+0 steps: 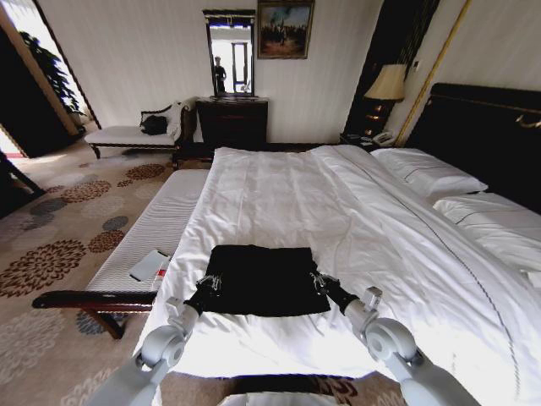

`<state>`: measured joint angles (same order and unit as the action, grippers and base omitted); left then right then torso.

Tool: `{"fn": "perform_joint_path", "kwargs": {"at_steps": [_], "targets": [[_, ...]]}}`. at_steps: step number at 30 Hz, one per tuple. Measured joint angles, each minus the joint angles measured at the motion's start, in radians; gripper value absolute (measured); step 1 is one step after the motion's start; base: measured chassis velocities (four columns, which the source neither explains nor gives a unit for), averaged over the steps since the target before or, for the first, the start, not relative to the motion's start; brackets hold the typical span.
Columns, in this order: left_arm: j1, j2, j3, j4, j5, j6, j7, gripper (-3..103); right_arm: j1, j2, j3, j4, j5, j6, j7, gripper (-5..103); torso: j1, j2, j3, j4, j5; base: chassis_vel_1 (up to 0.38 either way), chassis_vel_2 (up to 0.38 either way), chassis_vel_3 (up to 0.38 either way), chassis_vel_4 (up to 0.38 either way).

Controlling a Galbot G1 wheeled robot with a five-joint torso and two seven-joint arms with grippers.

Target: Fold the clothes on the bed.

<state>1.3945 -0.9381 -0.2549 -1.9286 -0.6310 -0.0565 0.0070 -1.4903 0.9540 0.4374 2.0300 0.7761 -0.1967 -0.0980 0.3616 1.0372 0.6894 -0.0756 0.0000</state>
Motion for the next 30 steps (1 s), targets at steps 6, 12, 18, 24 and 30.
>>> {"fn": "perform_joint_path", "kwargs": {"at_steps": [6,12,18,24,30], "targets": [[0.027,0.015,-0.010,-0.013,0.007,-0.001,0.000,3,-0.032,0.007,0.007,0.025,-0.009,0.003,-0.003,1,0.000,0.000,0.000,0.0000,-0.0001,0.000,0.000,0.000,0.000],[0.063,0.018,-0.025,-0.011,0.045,-0.008,0.000,3,-0.063,0.020,-0.002,0.005,-0.069,0.015,-0.015,1,0.000,0.000,0.000,0.0000,0.0000,0.000,0.000,0.000,0.000],[0.085,0.007,-0.017,-0.015,0.096,-0.001,0.000,10,-0.082,0.030,-0.015,-0.015,-0.113,0.025,-0.022,4,0.000,0.000,0.000,0.0000,0.0000,0.000,0.000,0.000,0.000],[0.110,0.020,-0.014,-0.035,0.166,-0.004,0.000,26,-0.106,0.031,-0.013,-0.007,-0.133,0.032,-0.027,20,0.000,0.000,0.000,0.0000,-0.0001,0.000,0.000,0.000,0.000],[0.145,0.035,-0.044,-0.049,0.235,-0.012,0.000,54,-0.146,0.033,0.001,-0.005,-0.183,0.044,-0.048,48,0.000,0.000,0.000,0.0000,0.0000,0.000,0.000,0.000,0.000]]}}
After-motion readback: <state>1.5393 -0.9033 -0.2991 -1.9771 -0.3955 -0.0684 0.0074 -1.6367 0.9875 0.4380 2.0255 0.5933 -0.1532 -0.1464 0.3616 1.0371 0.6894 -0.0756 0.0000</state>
